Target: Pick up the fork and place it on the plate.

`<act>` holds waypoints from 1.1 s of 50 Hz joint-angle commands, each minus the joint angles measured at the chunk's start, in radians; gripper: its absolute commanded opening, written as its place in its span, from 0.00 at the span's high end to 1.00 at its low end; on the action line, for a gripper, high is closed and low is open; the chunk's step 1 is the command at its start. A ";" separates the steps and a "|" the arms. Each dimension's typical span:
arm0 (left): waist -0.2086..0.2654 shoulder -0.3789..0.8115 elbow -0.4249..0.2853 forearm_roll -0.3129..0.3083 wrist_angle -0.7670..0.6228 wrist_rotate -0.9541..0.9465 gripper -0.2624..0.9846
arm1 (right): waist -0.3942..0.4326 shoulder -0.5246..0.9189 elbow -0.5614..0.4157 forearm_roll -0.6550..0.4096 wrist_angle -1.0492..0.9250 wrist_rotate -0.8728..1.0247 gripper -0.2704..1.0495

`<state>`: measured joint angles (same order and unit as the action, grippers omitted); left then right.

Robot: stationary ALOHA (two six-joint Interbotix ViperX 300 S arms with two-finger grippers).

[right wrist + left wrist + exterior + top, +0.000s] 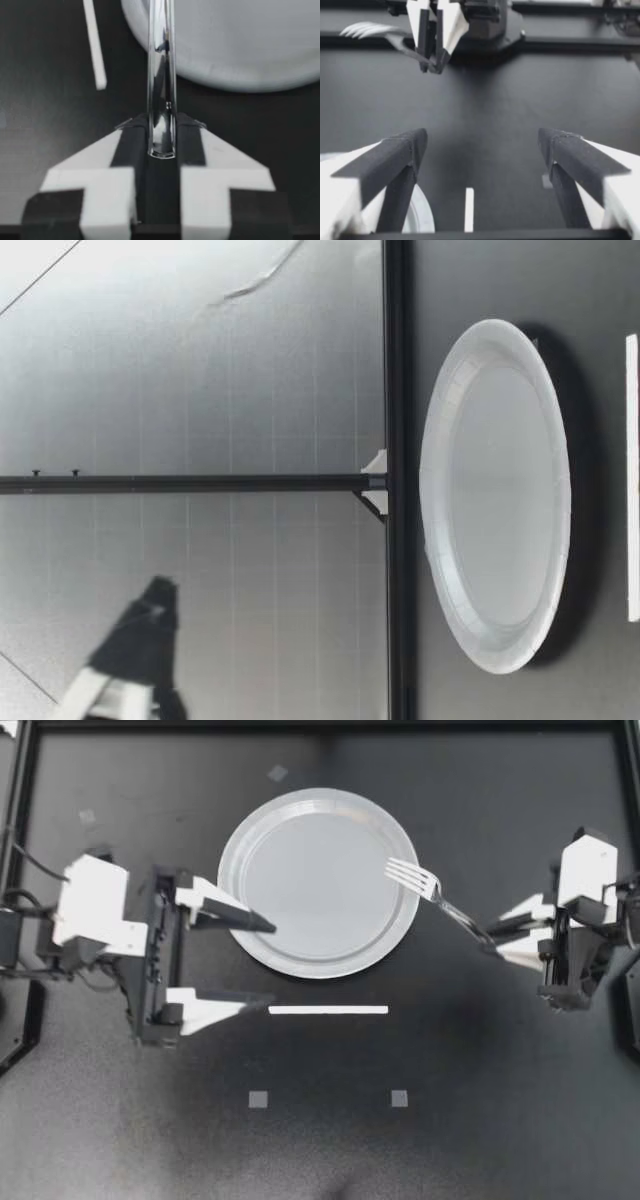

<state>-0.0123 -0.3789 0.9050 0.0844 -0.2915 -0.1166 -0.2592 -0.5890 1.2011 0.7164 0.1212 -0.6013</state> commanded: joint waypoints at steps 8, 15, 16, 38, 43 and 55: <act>-0.029 0.021 -0.035 0.002 -0.075 0.003 0.11 | -0.008 0.127 -0.015 -0.017 0.103 0.202 0.74; -0.029 0.020 -0.035 0.002 -0.087 0.002 0.11 | -0.006 0.218 -0.040 -0.020 0.152 0.250 0.74; -0.031 0.020 -0.032 0.003 -0.089 0.002 0.11 | -0.006 0.225 -0.043 -0.021 0.160 0.256 0.74; -0.038 0.038 -0.017 0.003 -0.097 0.003 0.11 | -0.018 0.250 -0.175 -0.192 0.394 0.551 0.74; -0.041 0.043 -0.015 0.002 -0.104 0.005 0.11 | -0.043 0.273 -0.202 -0.351 0.474 0.695 0.74; -0.055 0.048 -0.008 0.003 -0.123 0.005 0.11 | -0.049 0.356 -0.279 -0.634 0.575 0.942 0.74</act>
<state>-0.0598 -0.3237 0.9050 0.0859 -0.4004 -0.1135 -0.3007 -0.2408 0.9618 0.1166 0.6918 0.3298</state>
